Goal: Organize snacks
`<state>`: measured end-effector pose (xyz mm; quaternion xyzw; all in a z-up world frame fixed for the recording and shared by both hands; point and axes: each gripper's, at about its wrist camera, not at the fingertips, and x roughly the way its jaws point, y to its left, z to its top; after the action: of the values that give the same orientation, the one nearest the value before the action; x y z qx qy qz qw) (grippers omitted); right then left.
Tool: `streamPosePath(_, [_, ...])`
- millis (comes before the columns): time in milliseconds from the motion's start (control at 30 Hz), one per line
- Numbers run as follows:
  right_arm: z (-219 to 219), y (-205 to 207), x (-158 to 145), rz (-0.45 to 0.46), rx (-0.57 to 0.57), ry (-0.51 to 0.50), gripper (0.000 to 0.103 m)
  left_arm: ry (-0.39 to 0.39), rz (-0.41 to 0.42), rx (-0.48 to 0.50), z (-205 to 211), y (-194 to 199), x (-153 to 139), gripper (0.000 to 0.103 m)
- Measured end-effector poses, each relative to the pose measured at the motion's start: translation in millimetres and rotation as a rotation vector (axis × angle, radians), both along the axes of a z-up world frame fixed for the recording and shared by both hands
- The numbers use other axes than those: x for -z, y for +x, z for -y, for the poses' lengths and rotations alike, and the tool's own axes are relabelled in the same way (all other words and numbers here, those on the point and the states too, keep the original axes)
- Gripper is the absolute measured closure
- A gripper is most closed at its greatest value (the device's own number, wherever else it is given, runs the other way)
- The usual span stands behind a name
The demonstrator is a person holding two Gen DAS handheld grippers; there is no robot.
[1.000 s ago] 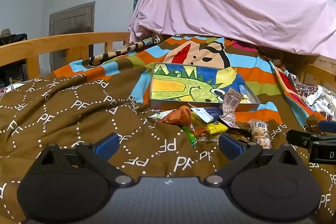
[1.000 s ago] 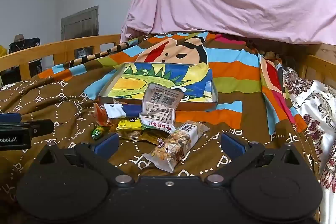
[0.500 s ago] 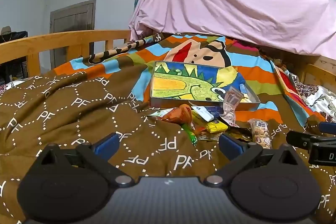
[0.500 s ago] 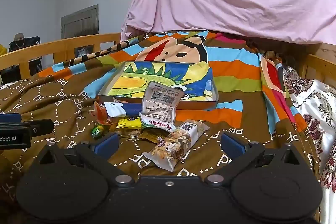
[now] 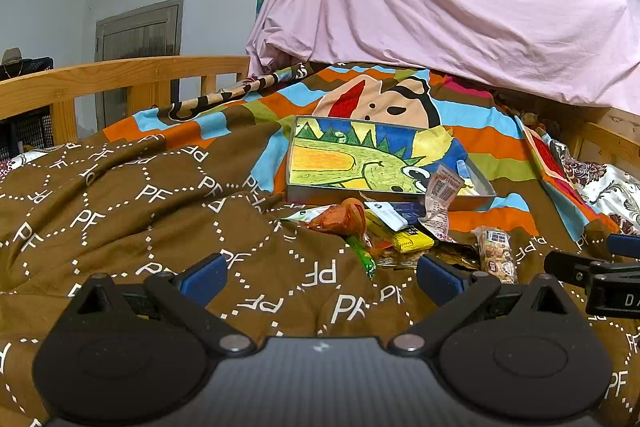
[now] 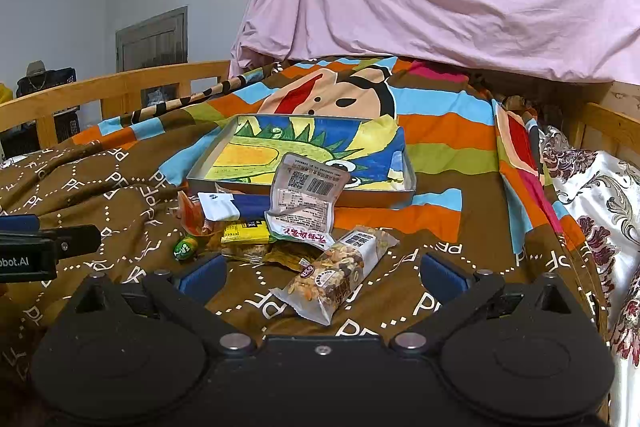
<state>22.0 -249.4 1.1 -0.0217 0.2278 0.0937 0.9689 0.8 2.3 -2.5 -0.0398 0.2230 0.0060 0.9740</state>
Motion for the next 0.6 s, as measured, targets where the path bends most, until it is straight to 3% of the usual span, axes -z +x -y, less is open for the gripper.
streamPosePath(600, [-0.4, 0.2, -0.2, -0.001, -0.001, -0.002, 0.001, -0.002, -0.002, 0.000, 0.6, -1.2, 2.5, 0.000])
